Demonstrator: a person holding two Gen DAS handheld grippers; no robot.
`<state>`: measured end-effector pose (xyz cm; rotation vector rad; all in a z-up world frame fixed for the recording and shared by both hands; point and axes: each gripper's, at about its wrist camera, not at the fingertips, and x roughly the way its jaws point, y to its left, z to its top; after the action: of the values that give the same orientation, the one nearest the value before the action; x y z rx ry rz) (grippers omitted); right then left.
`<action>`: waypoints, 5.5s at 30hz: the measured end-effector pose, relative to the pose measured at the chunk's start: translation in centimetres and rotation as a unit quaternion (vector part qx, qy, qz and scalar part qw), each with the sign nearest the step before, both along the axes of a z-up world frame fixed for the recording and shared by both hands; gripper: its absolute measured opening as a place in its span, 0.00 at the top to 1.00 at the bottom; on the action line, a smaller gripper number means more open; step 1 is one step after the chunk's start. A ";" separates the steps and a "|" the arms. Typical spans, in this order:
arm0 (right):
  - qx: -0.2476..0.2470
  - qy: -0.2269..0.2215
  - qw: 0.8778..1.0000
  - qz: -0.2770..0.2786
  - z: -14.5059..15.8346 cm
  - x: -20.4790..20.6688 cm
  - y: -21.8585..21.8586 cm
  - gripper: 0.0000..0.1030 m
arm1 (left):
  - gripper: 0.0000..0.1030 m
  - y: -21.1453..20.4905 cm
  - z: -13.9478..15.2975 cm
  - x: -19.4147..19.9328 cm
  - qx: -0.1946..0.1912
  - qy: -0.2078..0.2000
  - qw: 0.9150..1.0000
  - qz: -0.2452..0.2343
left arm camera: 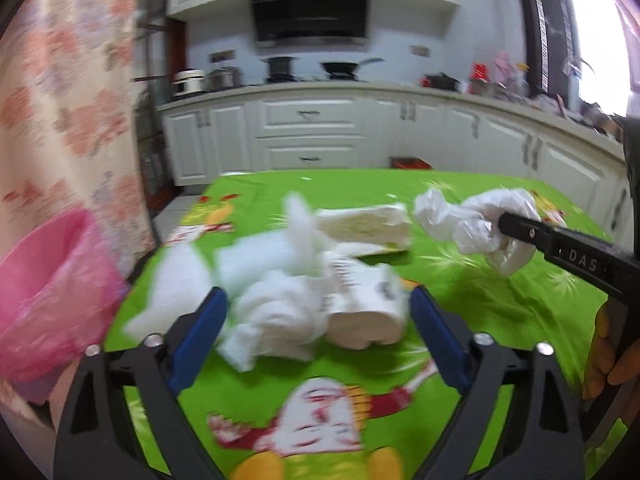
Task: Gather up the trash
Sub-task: 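Grasp the white plastic bag with the right gripper while the left grasps the paper cup, then carry the plastic bag and paper cup to the pink bin and release both, then move both tools back over the foam blocks and tissue on the table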
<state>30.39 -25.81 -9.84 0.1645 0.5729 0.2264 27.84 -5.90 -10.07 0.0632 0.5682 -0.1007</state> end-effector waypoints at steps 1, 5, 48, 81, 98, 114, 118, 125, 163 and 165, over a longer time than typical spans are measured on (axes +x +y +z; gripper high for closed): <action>0.000 -0.001 1.000 -0.005 0.0 -0.2 -0.5 0.76 | 0.27 -0.5 -0.1 0.4 0.000 0.007 1.000 -0.011; 0.009 -0.003 1.000 -0.017 0.0 -0.5 -1.8 0.76 | 0.30 -2.3 -0.6 1.9 0.006 0.026 0.999 -0.035; 0.028 -0.015 0.999 -0.032 0.3 -4.2 -3.1 0.76 | 0.42 -3.0 0.9 -4.2 -0.033 -0.023 0.998 -0.048; -0.074 -0.059 0.990 0.107 3.7 -13.0 8.4 0.76 | 0.42 5.0 3.9 -13.3 -0.034 -0.082 0.996 0.029; -0.066 -0.085 0.969 0.221 7.9 -9.7 19.3 0.76 | 0.42 16.5 7.2 -14.3 -0.023 -0.112 0.984 0.136; -0.055 -0.050 0.946 0.316 8.6 -1.2 32.7 0.76 | 0.42 30.6 7.9 -8.3 -0.016 -0.070 0.973 0.220; -0.063 -0.044 0.941 0.330 8.3 0.3 34.8 0.75 | 0.42 32.1 7.3 -6.8 -0.015 -0.054 0.974 0.220; -0.062 -0.011 0.928 0.367 7.2 3.1 38.0 0.72 | 0.40 34.3 6.5 -4.4 -0.028 -0.030 0.970 0.238; -0.083 0.020 0.965 0.247 2.4 -3.5 16.5 0.47 | 0.05 16.4 4.7 -6.4 -0.037 -0.023 0.974 0.222; -0.080 0.031 0.972 0.221 1.5 -3.5 14.3 0.47 | 0.05 15.1 4.2 -5.7 -0.041 -0.016 0.978 0.205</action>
<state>26.90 -11.51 -8.30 -0.1160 0.6827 0.6072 22.13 9.18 -5.89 -0.1335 0.5346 0.2778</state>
